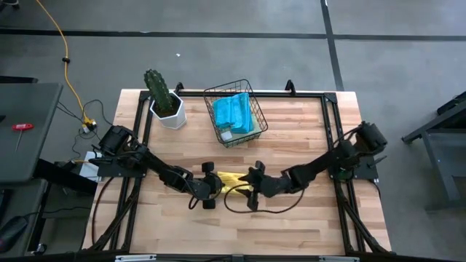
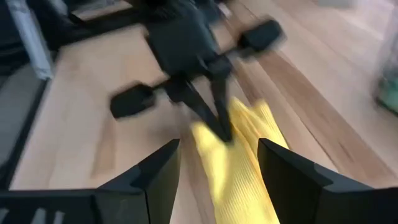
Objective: Fold microfiber towels
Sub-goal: Put the yellow microfiber cloth into the black wire basket
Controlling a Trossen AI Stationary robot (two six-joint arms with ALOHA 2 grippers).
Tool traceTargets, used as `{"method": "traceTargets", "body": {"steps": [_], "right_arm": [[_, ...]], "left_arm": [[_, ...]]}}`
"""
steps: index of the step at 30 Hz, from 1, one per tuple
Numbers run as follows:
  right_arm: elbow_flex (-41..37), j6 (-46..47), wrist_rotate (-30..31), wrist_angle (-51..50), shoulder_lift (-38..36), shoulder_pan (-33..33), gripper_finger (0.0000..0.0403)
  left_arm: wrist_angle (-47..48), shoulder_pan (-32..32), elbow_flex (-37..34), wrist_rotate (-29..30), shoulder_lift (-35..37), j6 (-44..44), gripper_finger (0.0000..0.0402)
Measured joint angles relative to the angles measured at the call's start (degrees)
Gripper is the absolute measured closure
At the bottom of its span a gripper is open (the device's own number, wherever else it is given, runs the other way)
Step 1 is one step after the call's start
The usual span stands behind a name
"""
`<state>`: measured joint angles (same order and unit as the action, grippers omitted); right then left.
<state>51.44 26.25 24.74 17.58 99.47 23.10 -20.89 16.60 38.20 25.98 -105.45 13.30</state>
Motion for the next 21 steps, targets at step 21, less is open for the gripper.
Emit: {"method": "traceTargets", "body": {"steps": [21], "right_arm": [[-0.04, 49.93, 8.13, -23.36, -2.00, 4.20, 0.0197]], "left_arm": [[-0.28, 0.02, 0.02, -0.02, 0.00, 0.01, 0.0401]]}}
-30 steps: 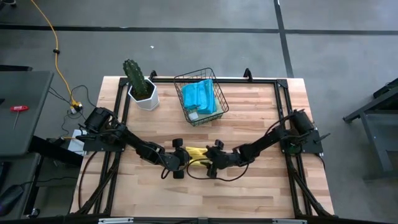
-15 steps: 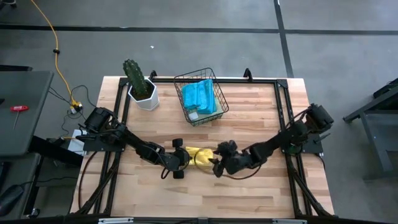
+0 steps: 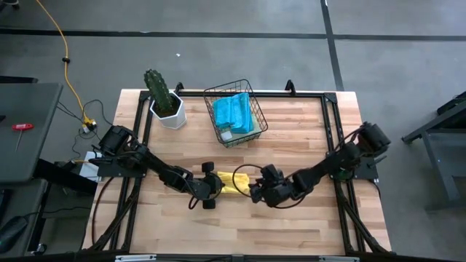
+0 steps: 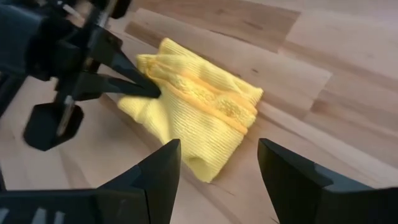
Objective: Fold microfiber towels
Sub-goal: Put the yellow microfiber cloth into the black wire basket
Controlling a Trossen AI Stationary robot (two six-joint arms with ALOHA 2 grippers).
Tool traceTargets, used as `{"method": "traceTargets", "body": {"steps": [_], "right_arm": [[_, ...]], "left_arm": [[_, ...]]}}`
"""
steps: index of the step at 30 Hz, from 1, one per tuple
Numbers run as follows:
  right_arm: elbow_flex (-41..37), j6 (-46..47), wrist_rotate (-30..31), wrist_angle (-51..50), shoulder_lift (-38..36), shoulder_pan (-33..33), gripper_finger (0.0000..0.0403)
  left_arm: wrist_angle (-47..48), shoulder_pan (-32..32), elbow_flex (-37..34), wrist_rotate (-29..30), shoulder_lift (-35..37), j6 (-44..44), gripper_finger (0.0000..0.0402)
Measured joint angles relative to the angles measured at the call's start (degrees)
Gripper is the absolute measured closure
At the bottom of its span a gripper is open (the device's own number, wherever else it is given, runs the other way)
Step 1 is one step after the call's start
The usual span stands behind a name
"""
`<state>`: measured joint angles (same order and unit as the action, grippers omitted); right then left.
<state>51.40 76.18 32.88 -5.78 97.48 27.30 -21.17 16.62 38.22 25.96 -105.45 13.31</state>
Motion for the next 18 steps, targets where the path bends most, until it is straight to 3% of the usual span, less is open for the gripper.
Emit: {"method": "traceTargets", "body": {"steps": [18], "right_arm": [[-0.04, 5.99, 0.07, 8.84, 7.27, -2.35, 0.0197]], "left_arm": [[-0.11, 0.00, 0.00, -0.02, 0.00, 0.03, 0.0401]]}}
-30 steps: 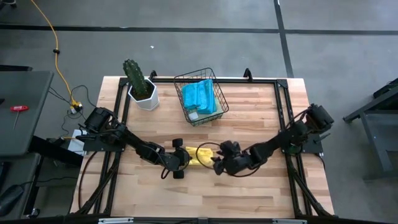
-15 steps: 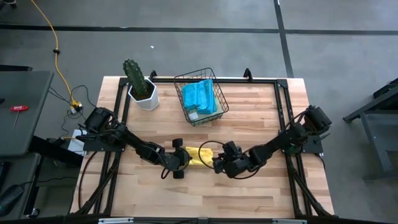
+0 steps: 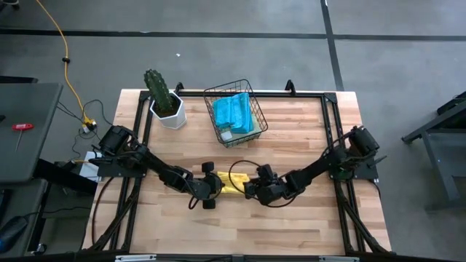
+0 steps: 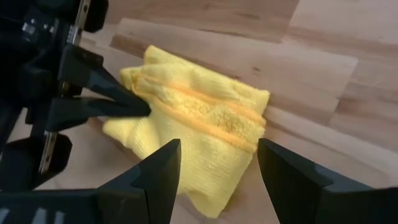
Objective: Fold microfiber towels
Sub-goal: Put the yellow microfiber cloth into the black wire basket
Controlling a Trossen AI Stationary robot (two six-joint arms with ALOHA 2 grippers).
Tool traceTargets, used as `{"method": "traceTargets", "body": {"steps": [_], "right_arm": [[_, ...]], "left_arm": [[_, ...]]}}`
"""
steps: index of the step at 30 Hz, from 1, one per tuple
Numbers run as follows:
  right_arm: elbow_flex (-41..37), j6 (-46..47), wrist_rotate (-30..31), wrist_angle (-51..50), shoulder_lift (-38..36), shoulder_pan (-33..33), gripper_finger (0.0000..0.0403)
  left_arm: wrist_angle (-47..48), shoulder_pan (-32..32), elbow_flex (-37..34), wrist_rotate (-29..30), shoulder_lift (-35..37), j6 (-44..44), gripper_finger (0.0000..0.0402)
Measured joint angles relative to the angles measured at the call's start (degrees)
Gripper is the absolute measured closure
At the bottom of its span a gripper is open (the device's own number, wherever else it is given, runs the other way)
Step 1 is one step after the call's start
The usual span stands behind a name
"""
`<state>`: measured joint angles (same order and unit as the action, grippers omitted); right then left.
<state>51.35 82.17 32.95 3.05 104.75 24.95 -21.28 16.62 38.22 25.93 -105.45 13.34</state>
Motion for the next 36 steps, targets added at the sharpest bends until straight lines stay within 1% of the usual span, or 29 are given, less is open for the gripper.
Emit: {"method": "traceTargets", "body": {"steps": [3, 10, 15, 21, 27, 31, 36], "right_arm": [[0.00, 0.22, -1.55, -0.09, 0.01, -0.33, 0.0197], [0.00, 0.45, -2.18, 2.29, 0.70, -0.20, 0.0197], [0.00, 2.91, -3.89, 2.97, 2.71, -0.23, 0.0197], [0.00, 5.25, -4.25, 4.23, 3.89, -0.90, 0.0197], [0.00, 4.35, -4.26, 6.23, 4.11, -1.01, 0.0197], [0.00, 1.65, -4.23, 5.92, 4.11, -1.38, 0.0197], [0.00, 1.35, -4.41, 5.54, 4.11, -2.12, 0.0204]], "left_arm": [[0.00, 0.00, 0.00, -0.02, 0.00, 0.00, 0.0401], [-0.02, 0.00, 0.00, -0.02, 0.00, 0.00, 0.0402], [-0.09, 0.00, 0.00, -0.02, 0.00, 0.00, 0.0401], [-0.07, 0.00, 0.00, -0.04, 0.00, 0.00, 0.0402], [-0.07, 0.00, 0.00, -0.04, 0.01, 0.00, 0.0401], [-0.07, 0.02, 0.00, -0.04, 0.02, 0.17, 0.0401], [-0.05, 0.00, 0.00, -0.04, 0.02, 0.17, 0.0401]]}}
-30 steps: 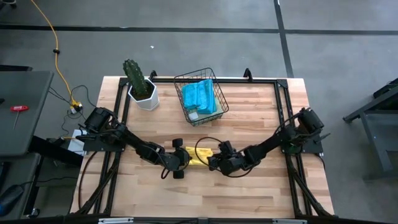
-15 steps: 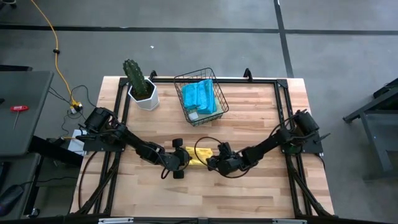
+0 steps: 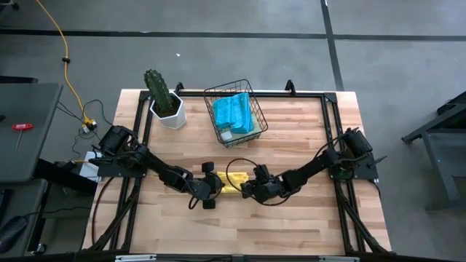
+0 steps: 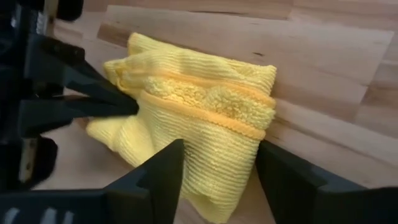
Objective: Fold microfiber towels
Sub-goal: Put the yellow microfiber cloth into the black wire basket
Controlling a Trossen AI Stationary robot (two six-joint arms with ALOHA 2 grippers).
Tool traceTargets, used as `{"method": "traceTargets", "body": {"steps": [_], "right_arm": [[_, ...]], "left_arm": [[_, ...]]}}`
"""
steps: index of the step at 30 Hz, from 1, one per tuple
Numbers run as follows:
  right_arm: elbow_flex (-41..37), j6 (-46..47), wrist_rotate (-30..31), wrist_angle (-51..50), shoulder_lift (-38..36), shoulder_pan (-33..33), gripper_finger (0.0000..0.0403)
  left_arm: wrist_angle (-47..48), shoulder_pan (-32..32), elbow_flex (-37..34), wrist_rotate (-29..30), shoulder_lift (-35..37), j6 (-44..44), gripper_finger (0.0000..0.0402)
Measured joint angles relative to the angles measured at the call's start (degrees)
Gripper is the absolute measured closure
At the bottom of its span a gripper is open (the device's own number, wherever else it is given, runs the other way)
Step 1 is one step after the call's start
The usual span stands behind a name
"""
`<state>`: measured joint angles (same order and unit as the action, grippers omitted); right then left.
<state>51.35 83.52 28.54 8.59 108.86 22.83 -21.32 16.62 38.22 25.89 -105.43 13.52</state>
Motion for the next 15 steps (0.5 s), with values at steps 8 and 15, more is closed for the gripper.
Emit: {"method": "traceTargets", "body": {"steps": [8, 15], "right_arm": [[0.07, -5.90, -0.67, -3.42, 0.00, -0.33, 0.0350], [0.11, -13.25, -0.75, -4.00, -0.03, -0.70, 0.0395]], "left_arm": [[-0.02, 0.00, 0.02, 0.00, 0.00, -0.15, 0.0401], [0.86, -0.13, -0.04, -4.89, 1.88, 1.19, 0.0401]]}}
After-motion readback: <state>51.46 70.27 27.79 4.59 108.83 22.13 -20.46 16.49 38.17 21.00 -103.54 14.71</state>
